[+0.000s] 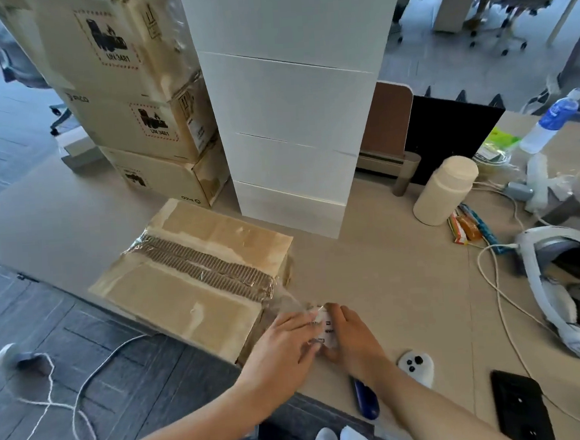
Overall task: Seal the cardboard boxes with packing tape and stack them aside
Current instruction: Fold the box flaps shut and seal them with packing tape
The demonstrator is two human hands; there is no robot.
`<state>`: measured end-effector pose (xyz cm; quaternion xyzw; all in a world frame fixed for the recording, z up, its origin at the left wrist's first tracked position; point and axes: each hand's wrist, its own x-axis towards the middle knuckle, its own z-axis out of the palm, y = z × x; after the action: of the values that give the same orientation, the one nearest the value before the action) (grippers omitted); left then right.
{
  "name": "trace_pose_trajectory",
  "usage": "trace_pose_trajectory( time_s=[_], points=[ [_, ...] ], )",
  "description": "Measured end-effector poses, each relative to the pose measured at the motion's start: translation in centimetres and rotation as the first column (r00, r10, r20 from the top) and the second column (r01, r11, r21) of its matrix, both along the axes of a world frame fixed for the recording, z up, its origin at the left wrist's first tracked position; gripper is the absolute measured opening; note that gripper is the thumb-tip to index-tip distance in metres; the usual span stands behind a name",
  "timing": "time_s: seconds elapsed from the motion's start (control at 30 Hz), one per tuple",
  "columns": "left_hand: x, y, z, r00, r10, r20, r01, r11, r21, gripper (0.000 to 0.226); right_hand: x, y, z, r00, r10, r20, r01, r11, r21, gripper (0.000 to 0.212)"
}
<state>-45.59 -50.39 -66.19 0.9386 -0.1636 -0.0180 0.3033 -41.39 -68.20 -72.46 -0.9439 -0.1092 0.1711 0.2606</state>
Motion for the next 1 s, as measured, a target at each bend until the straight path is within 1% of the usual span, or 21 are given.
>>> trace_pose_trajectory(
  time_s=[0.03,0.07,0.1,0.13,0.17,0.2,0.27,0.33,0.37,0.43,0.5,0.57,0.67,0.73,0.8,0.9,0.93,1.0],
  points=[
    [-0.7,-0.8,-0.2,0.967,0.144,-0.211,-0.172,0.977,-0.124,0.032,-0.1,-0.3,0.0,1.000,0.005,0.012,-0.005,1.000,-0.014,0.081],
    [-1.1,-1.6,-0.6,0.878,0.257,-0.403,-0.362,0.908,-0.212,0.028,-0.2,-0.6,0.1,1.000,0.002,0.030,-0.001,1.000,-0.029,0.087],
    [-1.3,-2.2,-1.0,0.774,0.343,-0.533,-0.535,0.804,-0.259,0.024,-0.3,-0.9,0.1,0.999,0.001,0.048,0.002,0.999,-0.051,0.091],
    [-1.3,-2.6,-1.5,0.678,0.403,-0.615,-0.662,0.699,-0.271,0.020,-0.4,-1.2,0.0,0.999,0.002,0.054,0.002,0.997,-0.078,0.094],
    [-1.2,-2.9,-1.9,0.595,0.440,-0.673,-0.751,0.603,-0.270,0.020,-0.4,-1.4,0.1,0.999,0.001,0.047,0.003,0.995,-0.099,0.096],
    [-1.0,-3.2,-2.3,0.533,0.456,-0.713,-0.812,0.514,-0.278,0.024,-0.5,-1.6,0.1,0.999,0.000,0.035,0.004,0.993,-0.114,0.095],
    [-0.3,-3.9,-2.9,0.481,0.433,-0.762,-0.865,0.377,-0.332,0.034,-0.7,-1.8,0.0,1.000,-0.001,0.028,0.006,0.990,-0.143,0.085],
    [0.6,-4.6,-3.0,0.453,0.383,-0.805,-0.888,0.277,-0.367,0.038,-0.9,-1.9,0.1,0.999,0.004,0.040,0.002,0.986,-0.164,0.074],
    [1.0,-4.9,-3.2,0.454,0.356,-0.817,-0.888,0.256,-0.382,0.034,-1.0,-1.9,0.2,0.999,0.004,0.041,0.003,0.986,-0.169,0.072],
    [1.6,-5.2,-4.0,0.466,0.341,-0.817,-0.883,0.247,-0.400,0.019,-1.4,-2.2,0.5,1.000,-0.003,0.031,0.010,0.977,-0.213,0.072],
    [1.9,-5.3,-4.9,0.466,0.377,-0.801,-0.883,0.253,-0.395,0.011,-2.1,-2.9,0.5,0.999,-0.023,0.034,0.033,0.946,-0.323,0.071],
    [1.8,-5.1,-5.4,0.464,0.393,-0.794,-0.884,0.258,-0.389,0.013,-2.7,-3.8,0.3,0.999,-0.050,0.007,0.048,0.901,-0.431,0.066],
    [1.6,-4.9,-5.6,0.475,0.395,-0.786,-0.877,0.285,-0.387,0.020,-3.2,-5.0,0.0,0.989,-0.075,-0.124,-0.004,0.844,-0.537,0.064],
    [1.6,-4.9,-5.7,0.497,0.380,-0.780,-0.863,0.309,-0.399,0.023,-3.6,-5.5,-0.2,0.983,-0.108,-0.149,0.007,0.830,-0.557,0.049],
    [1.5,-4.8,-5.9,0.497,0.376,-0.782,-0.862,0.316,-0.396,0.022,-3.7,-5.7,-0.3,0.978,-0.137,-0.155,0.031,0.837,-0.546,0.047],
    [1.6,-4.1,-6.6,0.451,0.394,-0.801,-0.883,0.325,-0.338,0.006,-3.5,-5.7,-0.5,0.976,-0.148,-0.161,0.041,0.845,-0.533,0.045],
    [1.6,-3.9,-6.9,0.430,0.394,-0.812,-0.891,0.331,-0.311,0.006,-3.4,-5.6,-0.6,0.975,-0.147,-0.166,0.039,0.850,-0.526,0.041],
    [1.8,-3.4,-7.9,0.419,0.366,-0.831,-0.893,0.332,-0.304,0.013,-3.1,-5.4,-0.6,0.966,-0.148,-0.212,0.023,0.866,-0.500,0.028]
  ],
)
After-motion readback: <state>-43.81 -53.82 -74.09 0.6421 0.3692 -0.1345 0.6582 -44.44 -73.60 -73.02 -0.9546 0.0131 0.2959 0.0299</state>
